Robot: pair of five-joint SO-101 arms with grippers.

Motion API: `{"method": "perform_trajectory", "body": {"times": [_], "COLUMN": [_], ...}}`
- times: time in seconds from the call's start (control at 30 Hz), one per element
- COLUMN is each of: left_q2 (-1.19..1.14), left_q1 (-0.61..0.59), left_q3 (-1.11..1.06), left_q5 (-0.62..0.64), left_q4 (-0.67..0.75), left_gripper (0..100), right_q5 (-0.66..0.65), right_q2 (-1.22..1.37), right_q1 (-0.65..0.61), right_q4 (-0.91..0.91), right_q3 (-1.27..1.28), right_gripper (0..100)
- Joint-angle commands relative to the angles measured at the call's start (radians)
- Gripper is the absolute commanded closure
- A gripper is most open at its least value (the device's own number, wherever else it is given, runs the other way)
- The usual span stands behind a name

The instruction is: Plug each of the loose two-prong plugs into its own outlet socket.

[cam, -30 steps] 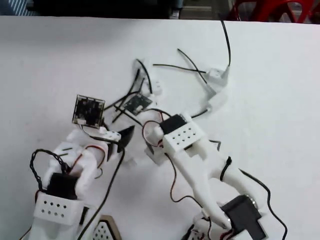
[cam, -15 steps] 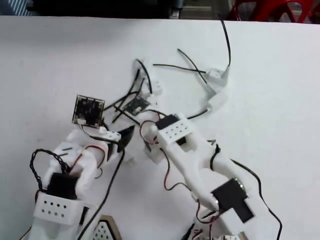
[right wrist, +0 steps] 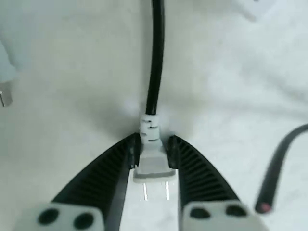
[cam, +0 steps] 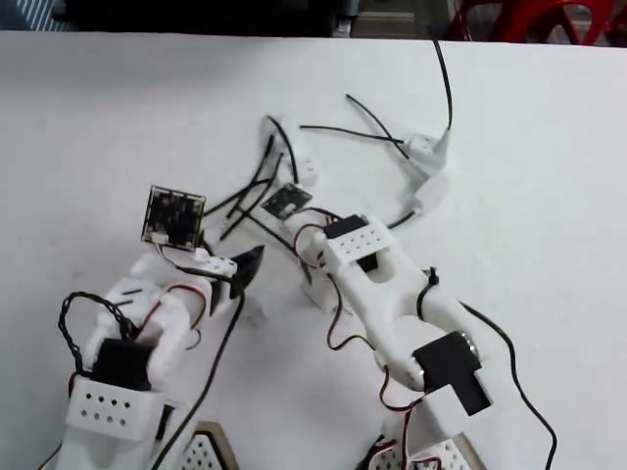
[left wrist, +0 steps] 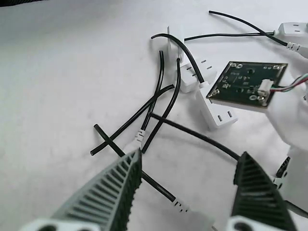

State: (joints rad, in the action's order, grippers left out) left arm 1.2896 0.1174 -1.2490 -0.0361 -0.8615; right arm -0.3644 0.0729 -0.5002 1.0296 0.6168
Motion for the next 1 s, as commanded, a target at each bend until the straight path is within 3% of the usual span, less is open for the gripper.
{"method": "perform_trajectory", "body": {"times": [0.0, 0.27, 0.47, 0.67, 0.97], "left_q2": [0.015, 0.015, 0.015, 0.015, 0.015], "left_q1": [-0.008, -0.007, -0.007, -0.007, -0.007], "left_q3": [0.011, 0.011, 0.011, 0.011, 0.009], "left_q5": [0.006, 0.006, 0.006, 0.006, 0.006], "left_q4": [0.02, 0.02, 0.02, 0.02, 0.02], "left_gripper": [69, 69, 69, 69, 69], "right_q5": [-0.011, -0.003, -0.003, -0.002, -0.021], "right_q2": [-0.001, -0.116, -0.254, -0.189, 0.079], "right_q1": [0.004, -0.004, -0.082, -0.102, 0.068], "right_q4": [0.001, 0.084, 0.197, 0.186, 0.002], "right_q3": [0.005, 0.005, 0.014, 0.014, 0.003], "right_gripper": [98.1, 87.0, 90.0, 89.9, 89.9]}}
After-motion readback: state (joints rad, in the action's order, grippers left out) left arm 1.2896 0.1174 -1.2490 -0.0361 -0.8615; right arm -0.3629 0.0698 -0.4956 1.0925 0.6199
